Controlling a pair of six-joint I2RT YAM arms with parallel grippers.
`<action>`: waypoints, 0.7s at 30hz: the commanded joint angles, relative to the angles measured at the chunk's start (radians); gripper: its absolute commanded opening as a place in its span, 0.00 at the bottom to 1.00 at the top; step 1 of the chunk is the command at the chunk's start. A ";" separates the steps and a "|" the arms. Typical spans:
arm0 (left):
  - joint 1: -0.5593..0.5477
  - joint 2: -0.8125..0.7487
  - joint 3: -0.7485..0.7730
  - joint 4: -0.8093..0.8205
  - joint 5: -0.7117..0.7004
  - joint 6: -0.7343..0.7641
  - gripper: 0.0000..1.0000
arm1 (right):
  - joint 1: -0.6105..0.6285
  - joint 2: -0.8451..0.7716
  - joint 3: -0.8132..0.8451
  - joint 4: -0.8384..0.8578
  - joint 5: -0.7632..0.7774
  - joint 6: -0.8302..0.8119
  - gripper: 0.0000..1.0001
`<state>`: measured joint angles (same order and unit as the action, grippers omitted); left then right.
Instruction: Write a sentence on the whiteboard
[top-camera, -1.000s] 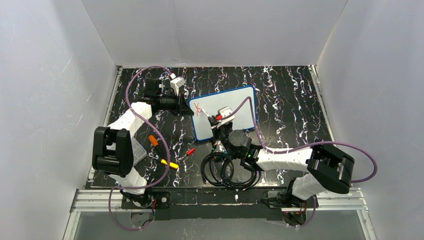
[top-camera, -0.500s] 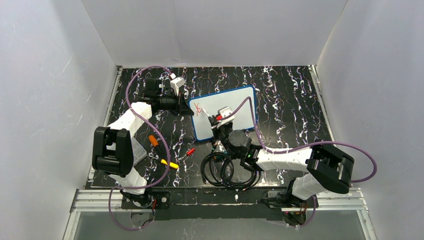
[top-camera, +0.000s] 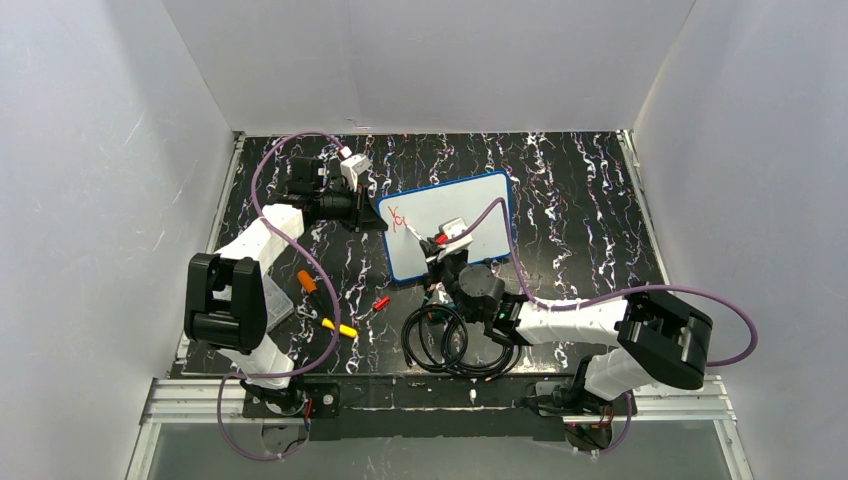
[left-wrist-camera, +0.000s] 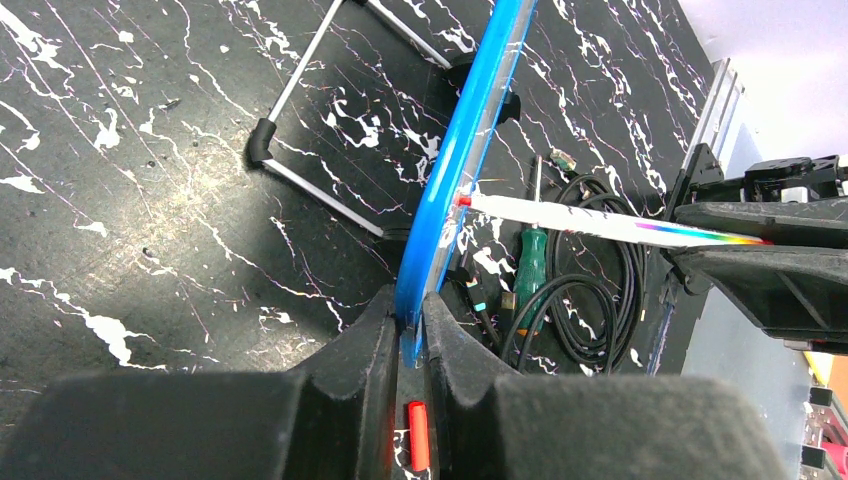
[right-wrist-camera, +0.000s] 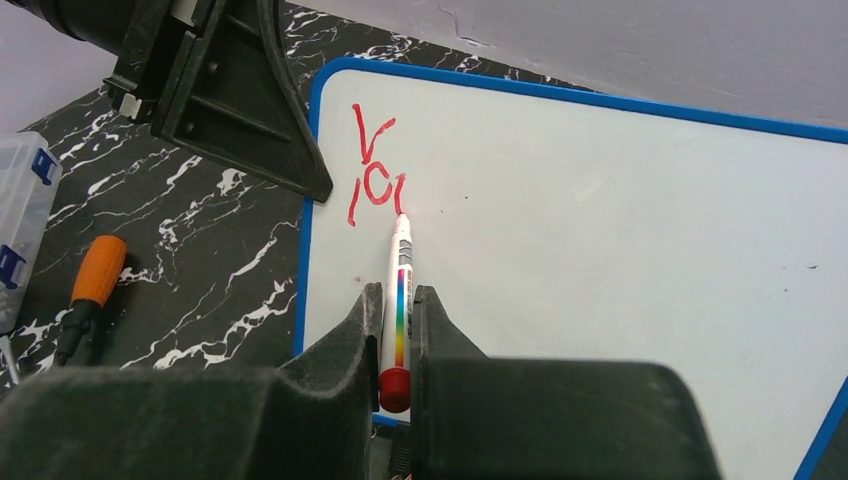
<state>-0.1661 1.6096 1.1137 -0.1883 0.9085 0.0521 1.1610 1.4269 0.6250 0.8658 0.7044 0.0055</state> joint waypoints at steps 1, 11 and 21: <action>-0.003 -0.058 0.014 -0.028 0.012 0.016 0.00 | 0.002 -0.025 0.010 0.029 0.065 -0.002 0.01; -0.003 -0.060 0.015 -0.030 0.013 0.017 0.00 | 0.000 0.012 0.065 0.111 0.074 -0.093 0.01; -0.003 -0.058 0.016 -0.031 0.013 0.016 0.00 | -0.001 0.024 0.057 0.108 0.071 -0.086 0.01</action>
<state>-0.1661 1.6096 1.1137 -0.1890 0.9092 0.0525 1.1606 1.4483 0.6605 0.9176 0.7544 -0.0814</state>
